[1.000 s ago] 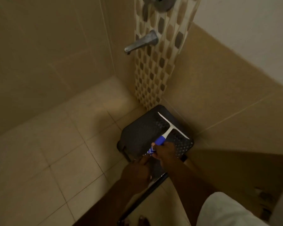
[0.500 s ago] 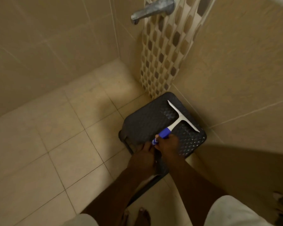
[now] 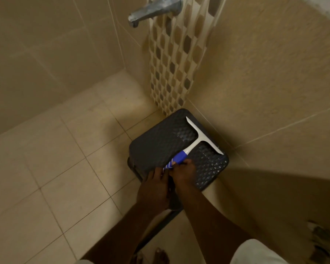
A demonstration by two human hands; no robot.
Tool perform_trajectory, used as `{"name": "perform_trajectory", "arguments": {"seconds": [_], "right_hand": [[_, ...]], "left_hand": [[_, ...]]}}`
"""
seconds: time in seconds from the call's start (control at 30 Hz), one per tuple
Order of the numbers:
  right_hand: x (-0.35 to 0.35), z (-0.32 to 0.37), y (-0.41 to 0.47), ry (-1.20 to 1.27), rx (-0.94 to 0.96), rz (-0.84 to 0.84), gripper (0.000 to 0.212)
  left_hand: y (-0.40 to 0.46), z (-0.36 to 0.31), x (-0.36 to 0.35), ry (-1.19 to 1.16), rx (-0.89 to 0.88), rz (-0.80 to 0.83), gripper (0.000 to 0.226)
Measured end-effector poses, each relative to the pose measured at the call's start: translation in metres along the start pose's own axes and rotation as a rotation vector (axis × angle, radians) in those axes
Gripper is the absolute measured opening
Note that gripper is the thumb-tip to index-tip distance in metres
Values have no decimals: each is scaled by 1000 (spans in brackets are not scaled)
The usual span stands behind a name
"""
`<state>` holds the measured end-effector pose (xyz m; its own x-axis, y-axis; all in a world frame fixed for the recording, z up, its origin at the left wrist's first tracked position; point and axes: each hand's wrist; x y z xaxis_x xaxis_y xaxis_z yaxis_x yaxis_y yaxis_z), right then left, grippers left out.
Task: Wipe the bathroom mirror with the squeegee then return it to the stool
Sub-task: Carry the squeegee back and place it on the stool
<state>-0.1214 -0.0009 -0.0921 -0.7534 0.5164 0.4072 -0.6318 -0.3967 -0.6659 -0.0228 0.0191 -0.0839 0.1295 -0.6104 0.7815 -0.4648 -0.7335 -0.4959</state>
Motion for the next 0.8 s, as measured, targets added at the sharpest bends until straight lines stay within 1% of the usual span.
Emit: {"name": "perform_trajectory", "arguments": {"seconds": [0.1,0.23,0.4,0.57,0.73,0.8], "right_hand": [[3,2,1,-47,25,10,28],[4,1,4,-157,40,21,27],[5,5,4,-215,22,49,30],[12,4,-2,-157,-27,102,26],[25,4,-14,-100,-55,137,16],[32,6,-18,-103,-49,151,15]], "left_hand": [[2,-2,-5,53,-2,-9,68],[2,-4,-10,111,2,-10,74],[1,-5,-9,140,-21,-22,66],[2,-3,-5,176,-40,11,66],[2,-7,3,219,-52,48,63],[0,-8,7,224,-63,61,61]]}}
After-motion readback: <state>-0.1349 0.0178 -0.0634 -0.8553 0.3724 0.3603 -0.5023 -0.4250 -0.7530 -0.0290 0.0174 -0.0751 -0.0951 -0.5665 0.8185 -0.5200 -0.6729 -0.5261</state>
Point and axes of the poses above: each hand's wrist, its own y-axis towards the middle knuckle, its own x-axis out of the back of the hand, z = x × y, and after that the axes turned 1 degree about y, right-handed
